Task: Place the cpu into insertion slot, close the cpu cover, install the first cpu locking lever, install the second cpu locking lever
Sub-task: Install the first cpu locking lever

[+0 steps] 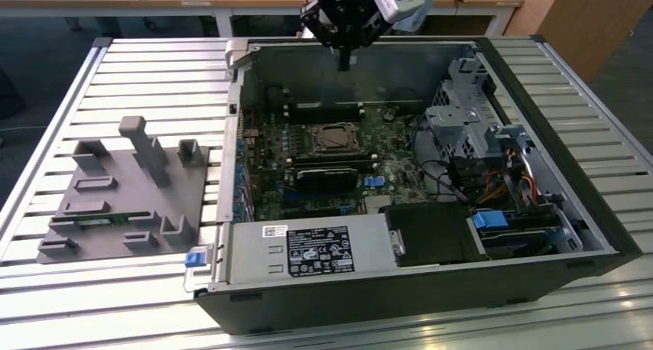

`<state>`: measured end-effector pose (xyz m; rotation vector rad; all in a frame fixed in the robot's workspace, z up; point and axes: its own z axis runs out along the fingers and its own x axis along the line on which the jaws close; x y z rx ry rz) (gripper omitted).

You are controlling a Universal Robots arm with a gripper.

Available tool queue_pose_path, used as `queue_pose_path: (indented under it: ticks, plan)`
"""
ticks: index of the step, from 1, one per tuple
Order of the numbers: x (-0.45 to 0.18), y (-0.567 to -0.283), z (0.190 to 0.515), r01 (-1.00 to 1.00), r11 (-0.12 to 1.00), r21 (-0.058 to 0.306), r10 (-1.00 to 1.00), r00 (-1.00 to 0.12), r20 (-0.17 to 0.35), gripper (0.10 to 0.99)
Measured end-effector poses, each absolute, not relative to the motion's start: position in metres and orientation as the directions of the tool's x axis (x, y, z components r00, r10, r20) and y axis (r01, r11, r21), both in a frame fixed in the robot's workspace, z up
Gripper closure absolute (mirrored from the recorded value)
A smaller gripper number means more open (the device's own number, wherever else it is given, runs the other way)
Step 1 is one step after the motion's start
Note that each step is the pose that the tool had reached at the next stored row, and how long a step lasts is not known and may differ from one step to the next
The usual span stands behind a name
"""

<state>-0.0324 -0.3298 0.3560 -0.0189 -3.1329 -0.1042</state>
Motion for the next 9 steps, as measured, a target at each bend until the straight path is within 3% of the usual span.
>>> queue_pose_path:
  ticks: [4, 9]
  plan:
    - [-0.037, -0.351, 0.368, 0.026, 0.996, 0.089, 0.024, -1.0, 0.019, 0.976]
    - [-0.037, -0.351, 0.369, 0.026, 0.996, 0.089, 0.025, -1.0, 0.019, 0.976]
